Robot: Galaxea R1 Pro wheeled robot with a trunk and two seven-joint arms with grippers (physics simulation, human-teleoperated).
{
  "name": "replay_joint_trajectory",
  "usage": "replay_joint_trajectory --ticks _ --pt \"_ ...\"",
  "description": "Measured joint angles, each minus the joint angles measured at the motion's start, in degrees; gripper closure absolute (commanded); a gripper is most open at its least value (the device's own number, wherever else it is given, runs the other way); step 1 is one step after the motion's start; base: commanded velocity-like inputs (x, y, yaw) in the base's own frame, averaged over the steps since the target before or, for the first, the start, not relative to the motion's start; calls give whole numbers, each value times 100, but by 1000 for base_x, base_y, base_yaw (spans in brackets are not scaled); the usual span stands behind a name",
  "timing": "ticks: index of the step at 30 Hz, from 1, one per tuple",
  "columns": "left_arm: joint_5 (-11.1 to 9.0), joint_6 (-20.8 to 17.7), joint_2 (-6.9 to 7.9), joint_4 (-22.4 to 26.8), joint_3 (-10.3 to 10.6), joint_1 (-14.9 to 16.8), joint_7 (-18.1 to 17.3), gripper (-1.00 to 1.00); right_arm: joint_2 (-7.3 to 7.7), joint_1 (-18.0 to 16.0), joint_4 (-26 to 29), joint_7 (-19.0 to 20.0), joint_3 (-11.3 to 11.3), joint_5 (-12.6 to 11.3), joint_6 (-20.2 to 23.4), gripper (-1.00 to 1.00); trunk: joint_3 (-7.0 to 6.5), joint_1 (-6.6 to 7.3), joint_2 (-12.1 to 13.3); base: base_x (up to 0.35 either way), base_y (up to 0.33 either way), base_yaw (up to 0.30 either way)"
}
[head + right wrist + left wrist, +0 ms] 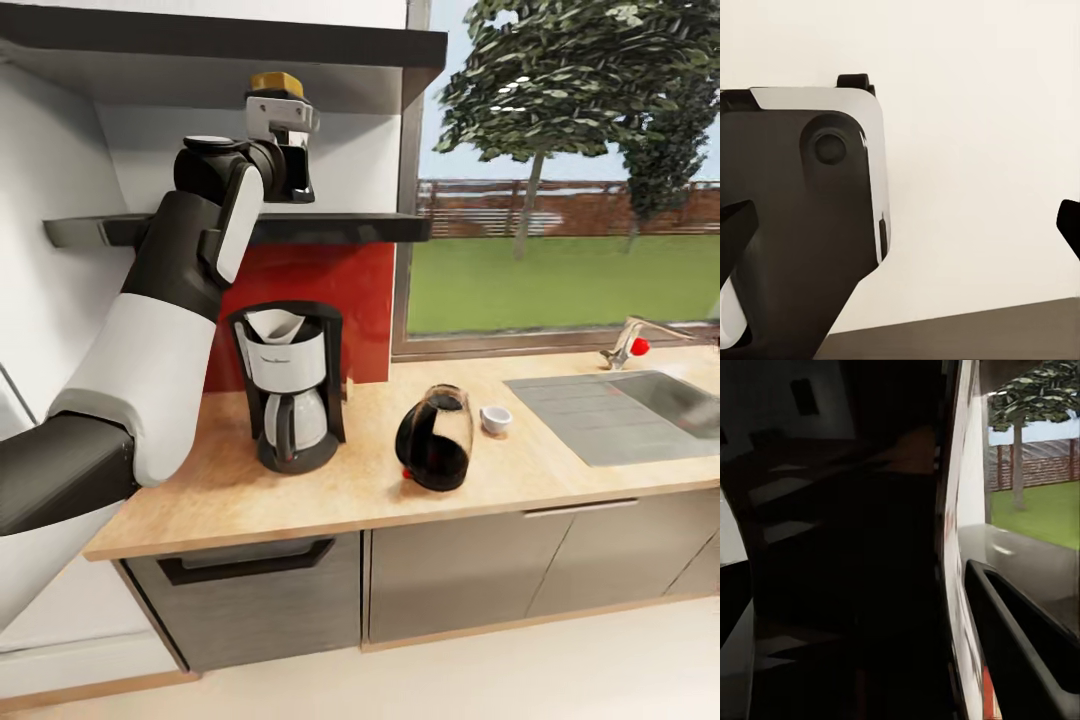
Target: Set up a coffee station on the kitchen countertop: keep the coffee maker on the countertop, move the bottle of coffee from the kitchen shelf to the counter next to the coffee maker, place a paper coffee filter on top of the coffee maker, put the saucer next to the coffee maker with the coffee cup on the saucer, and place the electric kettle next to the coffee maker.
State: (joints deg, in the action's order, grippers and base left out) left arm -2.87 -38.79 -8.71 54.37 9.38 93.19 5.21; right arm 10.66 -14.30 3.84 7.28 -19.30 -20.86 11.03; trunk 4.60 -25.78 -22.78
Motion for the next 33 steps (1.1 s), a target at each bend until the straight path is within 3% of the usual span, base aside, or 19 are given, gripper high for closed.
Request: replay_joint_trajectory --ticks 18,25,28,33 --pt "-7 -8 7 8 -8 -6 -9 100 0 0 0 0 0 -1 0 -100 0 0 0 -335 0 4" --pt "-25 -15 10 39 3 -9 -32 100 -2 -1 -2 0 6 -5 0 -100 0 2 -2 -278 0 205" --pt "-30 -21 10 214 -1 -45 -49 100 -1 -1 -2 0 8 -5 0 -100 0 3 -1 -70 0 239" --pt "-56 -43 32 799 -4 -365 -110 100 -2 0 0 0 9 -5 -7 -100 0 3 -1 -15 0 73"
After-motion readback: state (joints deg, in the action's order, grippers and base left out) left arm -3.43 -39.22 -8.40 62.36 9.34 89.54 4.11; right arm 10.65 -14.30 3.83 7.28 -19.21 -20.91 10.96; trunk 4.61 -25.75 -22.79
